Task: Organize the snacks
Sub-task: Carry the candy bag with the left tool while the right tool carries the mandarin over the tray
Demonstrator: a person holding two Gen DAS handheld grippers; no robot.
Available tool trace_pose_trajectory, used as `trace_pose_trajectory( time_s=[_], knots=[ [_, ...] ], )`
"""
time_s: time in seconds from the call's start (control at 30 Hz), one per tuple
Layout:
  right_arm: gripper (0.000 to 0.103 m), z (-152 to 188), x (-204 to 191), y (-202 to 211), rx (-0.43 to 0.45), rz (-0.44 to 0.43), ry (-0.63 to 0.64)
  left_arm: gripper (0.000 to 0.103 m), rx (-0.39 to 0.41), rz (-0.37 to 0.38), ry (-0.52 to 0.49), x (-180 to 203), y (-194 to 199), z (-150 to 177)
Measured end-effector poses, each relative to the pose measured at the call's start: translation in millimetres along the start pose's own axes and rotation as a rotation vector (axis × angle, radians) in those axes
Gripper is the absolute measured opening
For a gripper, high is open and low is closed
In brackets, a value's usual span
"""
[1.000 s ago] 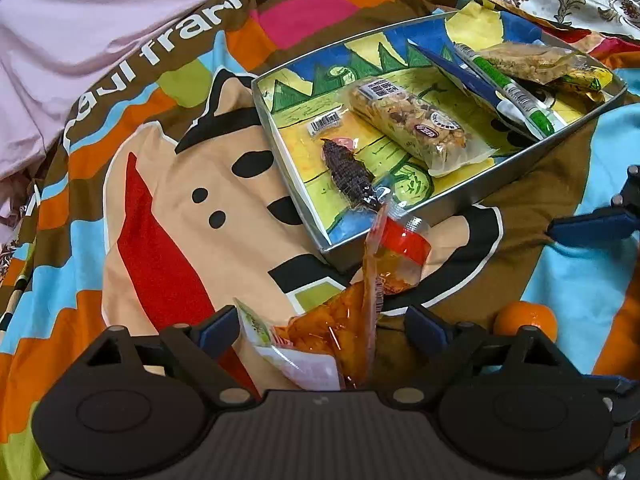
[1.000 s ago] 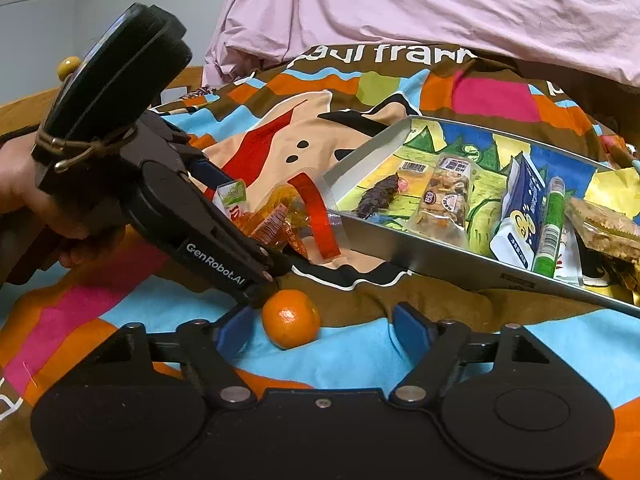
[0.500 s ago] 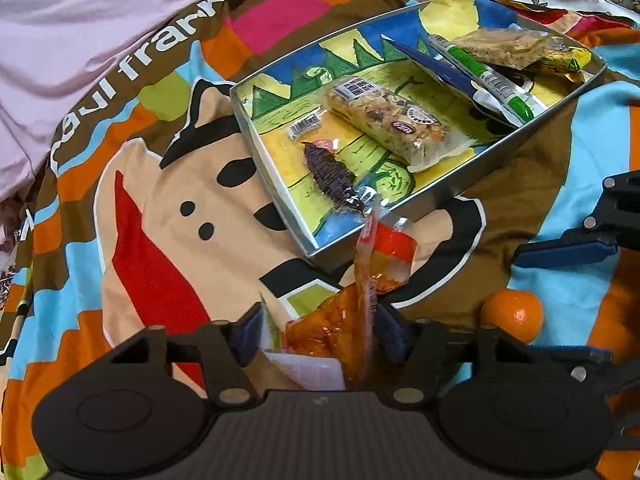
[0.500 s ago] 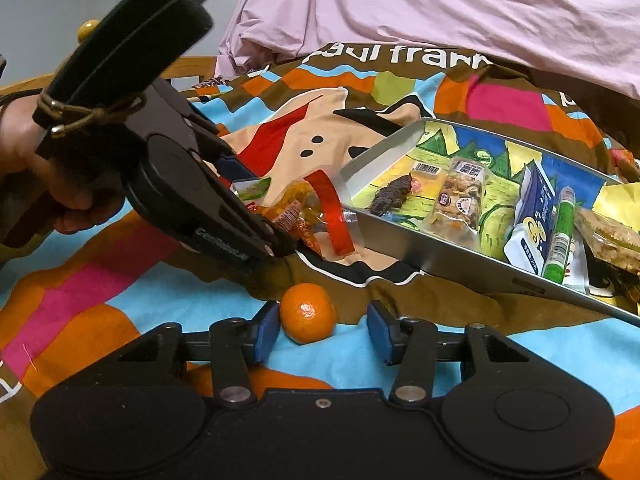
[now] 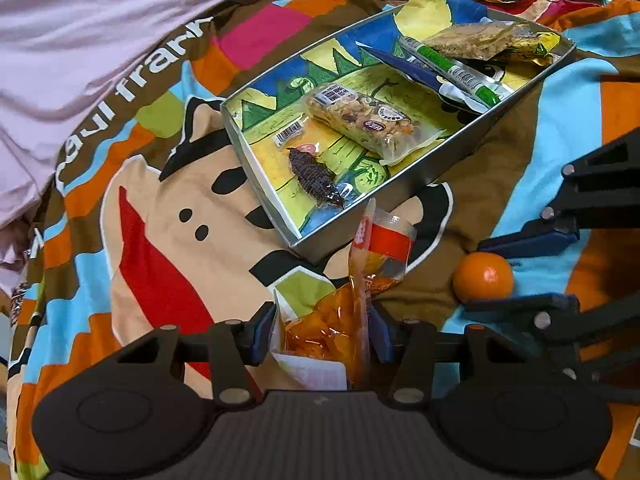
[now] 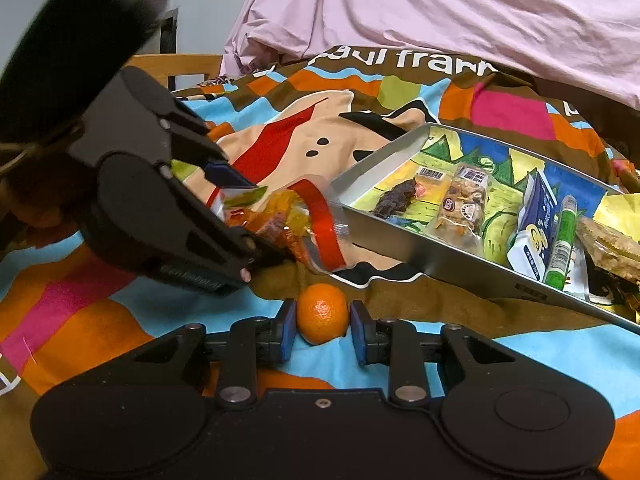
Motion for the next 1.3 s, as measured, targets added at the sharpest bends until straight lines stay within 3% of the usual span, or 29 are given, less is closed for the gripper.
trace_pose_trajectory(
  time_s=[0.33, 0.57, 0.7, 0.97, 1.3],
  knots=[
    [0.029, -5, 7, 15, 0.083, 0.014, -0.048, 0.053, 0.02, -0.049, 0.023, 4, 21, -4],
    [0.029, -11, 19, 22, 0.138, 0.056, -0.082, 0.053, 0.104, -0.116, 0.029, 1, 39, -29],
    [0.029, -13, 34, 24, 0.154, 0.094, -0.131, 0.053, 0.161, -0.145, 0.1, -3, 43, -47],
    [0.029, -16, 90, 40, 0.224, 0.249, -0.308, 0.053, 0.181, -0.106, 0.273, -16, 26, -77],
    [0.029, -4, 145, 36, 0.197, 0.347, -0.444, 0.053, 0.184, -0.076, 0.504, -17, -22, -96]
  ],
)
Point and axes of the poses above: each gripper's, at about its wrist camera, not at the fingertips, and y roughly against the way its jaws point, x to its right, z to its underside, the point moved 1 cm from there along -y, roughly the way its jaws point, and after that the axes turned 4 degrees about -x, right-handed, at the moved point
